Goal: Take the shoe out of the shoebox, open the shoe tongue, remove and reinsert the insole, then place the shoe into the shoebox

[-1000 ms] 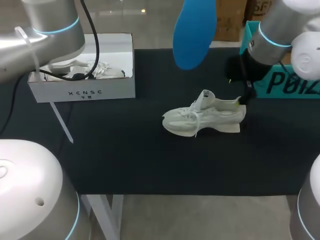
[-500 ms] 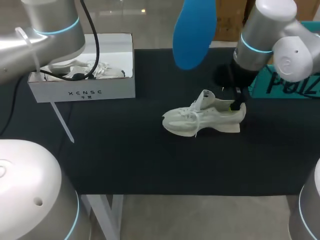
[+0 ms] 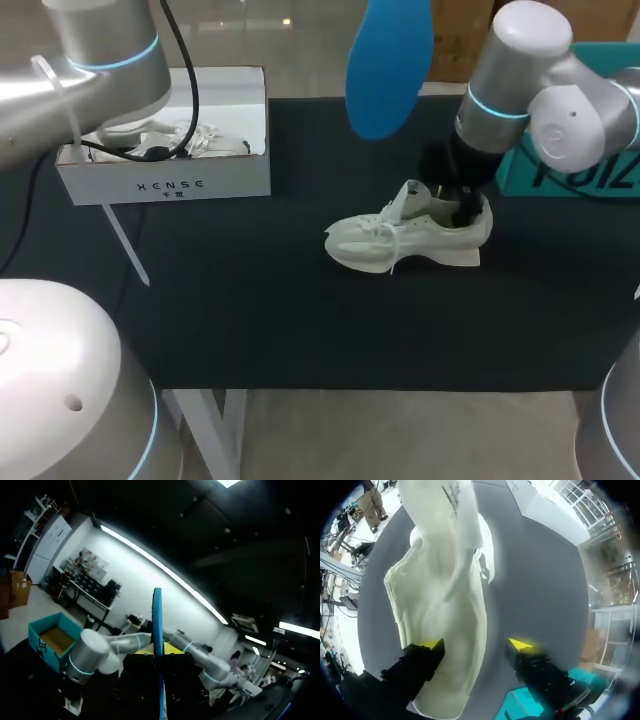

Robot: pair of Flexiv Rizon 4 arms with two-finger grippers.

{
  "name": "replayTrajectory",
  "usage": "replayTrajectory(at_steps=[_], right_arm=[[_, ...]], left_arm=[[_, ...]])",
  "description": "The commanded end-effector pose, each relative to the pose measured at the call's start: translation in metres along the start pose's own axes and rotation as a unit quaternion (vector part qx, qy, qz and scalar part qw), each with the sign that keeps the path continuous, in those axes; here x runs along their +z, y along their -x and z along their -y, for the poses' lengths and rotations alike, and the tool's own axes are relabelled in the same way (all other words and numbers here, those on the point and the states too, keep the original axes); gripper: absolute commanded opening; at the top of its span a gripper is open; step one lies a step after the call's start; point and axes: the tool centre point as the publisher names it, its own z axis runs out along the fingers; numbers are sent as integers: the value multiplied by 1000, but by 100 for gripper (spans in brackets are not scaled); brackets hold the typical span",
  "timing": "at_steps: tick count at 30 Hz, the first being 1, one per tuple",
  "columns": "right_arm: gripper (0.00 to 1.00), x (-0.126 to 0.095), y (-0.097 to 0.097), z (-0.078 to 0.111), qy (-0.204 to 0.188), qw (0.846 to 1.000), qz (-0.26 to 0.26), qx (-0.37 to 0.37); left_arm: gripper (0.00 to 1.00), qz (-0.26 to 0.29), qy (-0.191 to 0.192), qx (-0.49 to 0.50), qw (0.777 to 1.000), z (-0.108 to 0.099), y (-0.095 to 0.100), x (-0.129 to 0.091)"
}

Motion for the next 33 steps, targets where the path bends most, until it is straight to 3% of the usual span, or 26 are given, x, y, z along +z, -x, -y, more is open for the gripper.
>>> replayTrajectory(at_steps=[1, 15, 33], right_arm=[[0, 6, 3, -1, 1, 1000, -2, -2], [0, 8, 3, -2, 17, 1000, -4, -4], [0, -72, -2, 0, 15, 998, 56, -9]], left_arm=[[0, 1, 1, 0, 1000, 0, 1, 1], [0, 1, 1, 0, 1000, 0, 1, 1], [0, 1, 1, 0, 1000, 0, 1, 1]])
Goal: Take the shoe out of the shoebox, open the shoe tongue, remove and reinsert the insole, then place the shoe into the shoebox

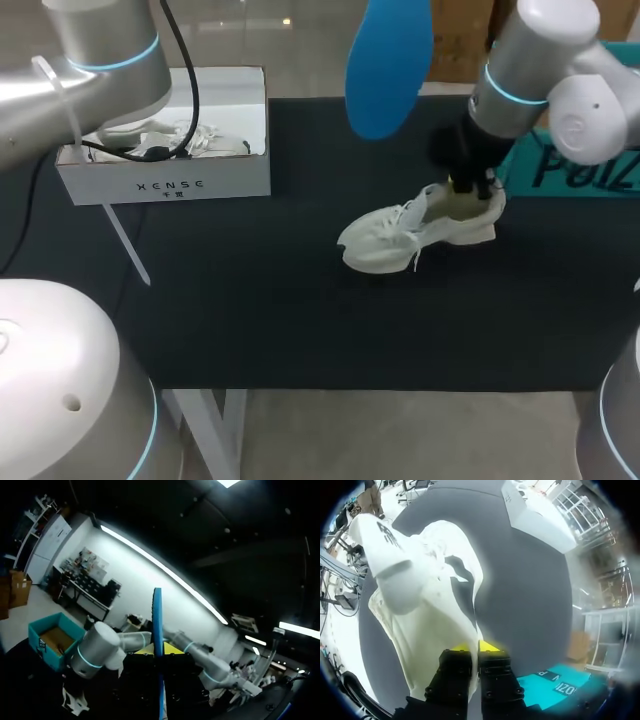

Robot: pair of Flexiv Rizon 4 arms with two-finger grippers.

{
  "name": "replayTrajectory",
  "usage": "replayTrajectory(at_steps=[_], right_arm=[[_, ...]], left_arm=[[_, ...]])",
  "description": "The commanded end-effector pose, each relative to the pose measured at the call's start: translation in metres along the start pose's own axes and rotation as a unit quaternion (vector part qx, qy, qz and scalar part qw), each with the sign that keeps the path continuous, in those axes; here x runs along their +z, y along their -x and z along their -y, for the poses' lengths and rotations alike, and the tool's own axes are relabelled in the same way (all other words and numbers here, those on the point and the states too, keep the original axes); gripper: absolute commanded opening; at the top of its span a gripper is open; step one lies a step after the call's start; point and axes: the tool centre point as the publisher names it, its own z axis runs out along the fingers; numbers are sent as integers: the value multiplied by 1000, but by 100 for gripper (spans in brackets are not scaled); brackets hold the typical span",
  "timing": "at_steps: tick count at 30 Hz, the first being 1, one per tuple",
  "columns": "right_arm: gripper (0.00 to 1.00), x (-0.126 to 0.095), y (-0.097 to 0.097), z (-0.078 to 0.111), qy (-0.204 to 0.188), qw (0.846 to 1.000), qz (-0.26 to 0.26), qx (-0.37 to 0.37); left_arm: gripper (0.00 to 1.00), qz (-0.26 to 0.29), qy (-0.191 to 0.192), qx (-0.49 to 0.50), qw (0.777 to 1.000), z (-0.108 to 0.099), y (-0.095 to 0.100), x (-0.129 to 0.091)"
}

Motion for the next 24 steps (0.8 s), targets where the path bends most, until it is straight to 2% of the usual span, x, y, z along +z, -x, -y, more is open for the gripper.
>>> replayTrajectory(at_steps=[1, 20, 22, 23, 24], right_arm=[[0, -29, -10, -1, 5, 1000, 8, 1], [0, -29, -10, -1, 5, 1000, 8, 1], [0, -33, -13, 4, -4, 994, 14, 106], [0, -34, -14, 5, 9, 990, 12, 141], [0, -35, -17, 6, 4, 987, 22, 160]], left_arm=[[0, 1, 1, 0, 1000, 0, 0, 1], [0, 1, 1, 0, 1000, 0, 0, 1], [0, 1, 1, 0, 1000, 0, 0, 1], [0, 1, 1, 0, 1000, 0, 0, 1], [0, 1, 1, 0, 1000, 0, 0, 1]])
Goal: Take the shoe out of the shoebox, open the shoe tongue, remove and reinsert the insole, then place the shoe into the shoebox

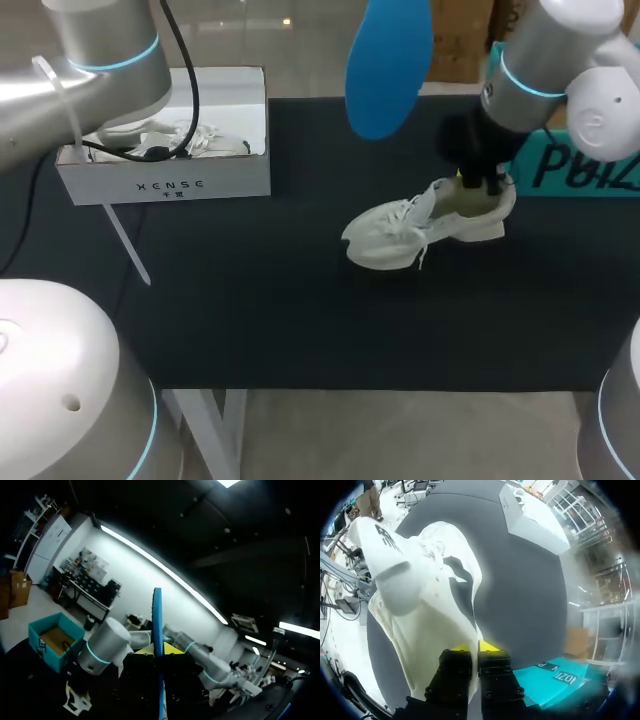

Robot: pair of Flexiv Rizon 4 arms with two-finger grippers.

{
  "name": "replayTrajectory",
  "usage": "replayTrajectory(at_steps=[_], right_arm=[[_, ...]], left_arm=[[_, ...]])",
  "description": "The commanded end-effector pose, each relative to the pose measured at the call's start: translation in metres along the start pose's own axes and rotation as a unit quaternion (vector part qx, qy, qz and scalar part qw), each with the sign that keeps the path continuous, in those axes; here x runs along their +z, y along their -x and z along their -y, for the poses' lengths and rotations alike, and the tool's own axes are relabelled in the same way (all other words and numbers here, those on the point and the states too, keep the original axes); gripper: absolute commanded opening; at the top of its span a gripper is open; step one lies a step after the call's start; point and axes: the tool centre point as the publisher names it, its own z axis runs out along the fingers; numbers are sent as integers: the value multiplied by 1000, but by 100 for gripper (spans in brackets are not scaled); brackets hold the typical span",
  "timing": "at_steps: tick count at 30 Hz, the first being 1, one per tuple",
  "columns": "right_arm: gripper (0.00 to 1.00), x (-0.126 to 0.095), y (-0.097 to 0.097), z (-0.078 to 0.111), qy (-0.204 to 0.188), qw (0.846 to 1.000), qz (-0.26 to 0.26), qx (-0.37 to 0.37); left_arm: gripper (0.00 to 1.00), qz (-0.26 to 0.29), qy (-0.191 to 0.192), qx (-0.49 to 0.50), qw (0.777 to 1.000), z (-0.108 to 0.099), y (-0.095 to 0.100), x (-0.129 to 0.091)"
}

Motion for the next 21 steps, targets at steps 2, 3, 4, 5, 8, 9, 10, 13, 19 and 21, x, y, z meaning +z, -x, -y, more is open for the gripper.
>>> replayTrajectory(at_steps=[2, 3, 4, 5, 8, 9, 10, 13, 19, 21], right_arm=[[0, -5, -14, 7, -13, 981, 30, 192], [0, -4, -16, 9, -16, 975, 38, 219], [0, -4, -18, 10, -15, 970, 43, 240], [0, -3, -21, 11, -11, 962, 43, 271], [0, -3, -26, 17, 4, 935, 55, 349], [0, -2, -29, 21, 12, 922, 58, 382], [0, -2, -30, 23, 23, 915, 58, 398], [0, -4, -39, 27, 80, 886, 48, 455], [0, -4, -41, 24, 89, 890, 39, 445], [0, -4, -41, 24, 89, 890, 39, 445]], left_arm=[[0, 1, 1, 0, 1000, 0, 0, 1], [0, 1, 1, 0, 1000, 0, 0, 1], [0, 1, 1, 0, 1000, 0, 0, 1], [0, 1, 1, 0, 1000, 0, 0, 1], [0, 1, 1, 0, 1000, 0, 0, 1], [0, 1, 1, 0, 1000, 0, 0, 1], [0, 1, 1, 0, 1000, 0, 0, 1], [0, 1, 1, 0, 1000, 0, 0, 1], [0, 1, 1, 0, 1000, 0, 0, 1], [0, 1, 1, 0, 1000, 0, 0, 1]])
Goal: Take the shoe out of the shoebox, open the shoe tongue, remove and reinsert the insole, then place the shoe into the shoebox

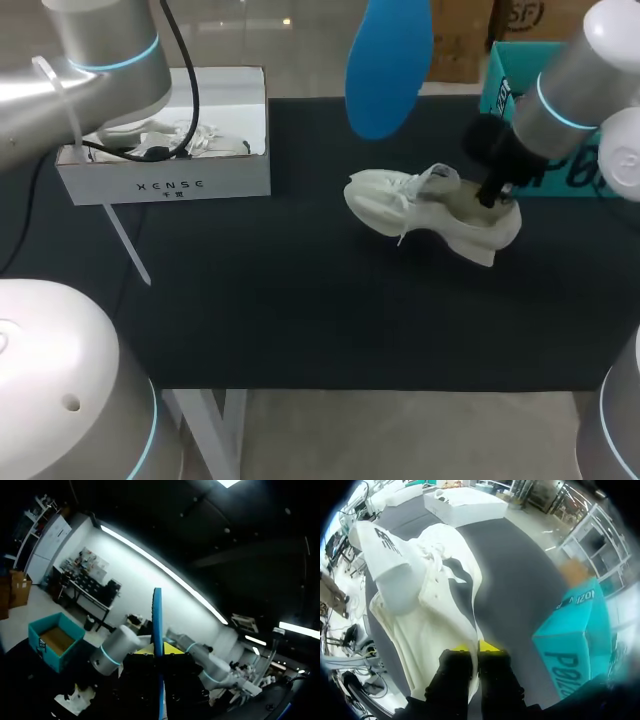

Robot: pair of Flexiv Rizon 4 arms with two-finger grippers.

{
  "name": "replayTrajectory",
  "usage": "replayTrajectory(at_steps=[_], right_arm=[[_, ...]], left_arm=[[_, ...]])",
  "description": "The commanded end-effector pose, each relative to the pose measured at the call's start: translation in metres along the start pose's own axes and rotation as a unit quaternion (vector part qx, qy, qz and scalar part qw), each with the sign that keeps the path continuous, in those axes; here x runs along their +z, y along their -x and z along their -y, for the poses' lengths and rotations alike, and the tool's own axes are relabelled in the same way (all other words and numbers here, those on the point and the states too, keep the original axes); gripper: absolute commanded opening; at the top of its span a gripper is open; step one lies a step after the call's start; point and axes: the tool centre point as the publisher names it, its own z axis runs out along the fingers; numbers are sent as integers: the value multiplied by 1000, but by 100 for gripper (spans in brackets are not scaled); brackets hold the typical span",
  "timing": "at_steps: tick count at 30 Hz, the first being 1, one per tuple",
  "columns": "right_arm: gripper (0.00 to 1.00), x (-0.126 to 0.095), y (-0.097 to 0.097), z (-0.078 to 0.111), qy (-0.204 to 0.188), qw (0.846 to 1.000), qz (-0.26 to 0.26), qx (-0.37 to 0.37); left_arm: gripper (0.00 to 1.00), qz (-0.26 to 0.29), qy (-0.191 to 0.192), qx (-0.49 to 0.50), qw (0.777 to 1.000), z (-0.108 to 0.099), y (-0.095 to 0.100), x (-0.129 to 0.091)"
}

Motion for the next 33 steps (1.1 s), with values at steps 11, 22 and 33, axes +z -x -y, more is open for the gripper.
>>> replayTrajectory(at_steps=[11, 22, 33], right_arm=[[0, 4, -5, 9, 67, 975, 30, 208], [0, -22, -35, 37, 68, 937, 67, 336], [0, -28, -60, 65, 43, 920, 18, 390]], left_arm=[[0, 1, 1, 0, 1000, 0, 0, 1], [0, 1, 1, 0, 1000, 0, 0, 1], [0, 1, 1, 0, 1000, 0, 0, 1]])
